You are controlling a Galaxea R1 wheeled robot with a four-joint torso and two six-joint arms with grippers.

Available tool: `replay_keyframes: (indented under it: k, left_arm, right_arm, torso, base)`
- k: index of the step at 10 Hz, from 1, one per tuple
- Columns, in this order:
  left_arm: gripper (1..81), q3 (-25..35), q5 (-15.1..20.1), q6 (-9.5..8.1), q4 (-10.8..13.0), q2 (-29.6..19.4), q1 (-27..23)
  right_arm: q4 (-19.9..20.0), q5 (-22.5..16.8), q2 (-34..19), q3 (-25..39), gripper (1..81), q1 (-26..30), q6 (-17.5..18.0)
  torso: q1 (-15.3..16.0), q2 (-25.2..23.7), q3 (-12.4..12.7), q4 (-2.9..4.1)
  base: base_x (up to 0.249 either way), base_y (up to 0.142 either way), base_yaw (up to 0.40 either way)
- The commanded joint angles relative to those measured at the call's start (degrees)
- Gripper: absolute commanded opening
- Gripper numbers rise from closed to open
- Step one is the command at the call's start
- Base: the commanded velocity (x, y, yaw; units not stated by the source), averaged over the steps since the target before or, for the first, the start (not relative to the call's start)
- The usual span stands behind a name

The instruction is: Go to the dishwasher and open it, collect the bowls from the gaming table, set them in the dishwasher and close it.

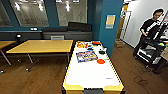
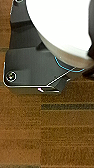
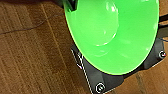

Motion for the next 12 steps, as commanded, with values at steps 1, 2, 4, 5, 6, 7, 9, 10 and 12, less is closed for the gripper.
replay_keyframes:
  k: [1, 2, 4, 5, 6, 7, 9, 10, 12]
  left_arm:
    - [1.0, -0.7, 2.8, 0.09, 0.6, -1.5, -1.0]
    - [1.0, -1.0, 2.9, 0.17, 0.7, -1.4, -1.0]
    - [1.0, -1.1, 2.9, 0.09, 0.8, -1.3, -1.0]
    - [1.0, -1.1, 2.9, 0.17, 0.9, -1.0, -1.0]
    - [1.0, -1.1, 2.9, 0.17, 1.0, -0.8, -1.0]
    - [1.0, -1.1, 2.9, 0.17, 1.0, -0.6, -1.0]
    - [1.0, -1.1, 3.0, 0.26, 1.1, -0.5, -1.0]
    - [1.0, -1.1, 3.0, 0.26, 1.1, -0.5, -1.0]
    - [1.0, -1.1, 2.9, 0.35, 1.0, -0.2, -0.9]
  right_arm:
    - [-0.2, -6.2, -1.4, -1.1, 1.0, 1.9, 0.0]
    - [-0.2, -6.5, -0.8, -1.9, 1.0, 2.0, 0.0]
    - [-0.5, -6.8, 0.4, -2.8, 1.0, 2.0, 0.0]
    - [-0.6, -6.8, 0.7, -2.9, 1.0, 1.9, 0.0]
    - [-0.7, -6.8, 0.9, -2.9, 1.0, 1.9, 0.0]
    - [-0.7, -6.8, 0.9, -2.9, 1.0, 1.9, 0.0]
    - [-0.8, -6.7, 1.2, -2.9, 1.0, 2.0, 0.0]
    - [-1.0, -6.7, 1.4, -3.0, 1.0, 1.9, 0.0]
    - [-1.1, -6.7, 1.9, -3.6, 1.0, 2.0, 0.0]
  torso:
    - [0.0, 0.0, 0.0, 0.00]
    - [0.0, 0.0, 0.0, 0.00]
    - [0.0, 0.0, 0.0, 0.00]
    - [0.0, 0.0, 0.0, 0.00]
    - [0.0, 0.0, 0.0, 0.00]
    - [0.0, 0.0, 0.0, 0.00]
    - [0.0, 0.0, 0.0, 0.00]
    - [0.0, 0.0, 0.0, 0.00]
    - [0.0, 0.0, 0.0, 0.00]
  base:
    - [-0.102, 0.000, 0.000]
    - [-0.103, 0.000, 0.000]
    - [-0.102, 0.000, 0.000]
    - [-0.103, 0.000, 0.000]
    - [-0.103, 0.000, 0.000]
    - [-0.109, 0.000, 0.000]
    - [-0.110, 0.000, 0.000]
    - [-0.115, 0.000, 0.000]
    - [-0.126, 0.000, 0.000]
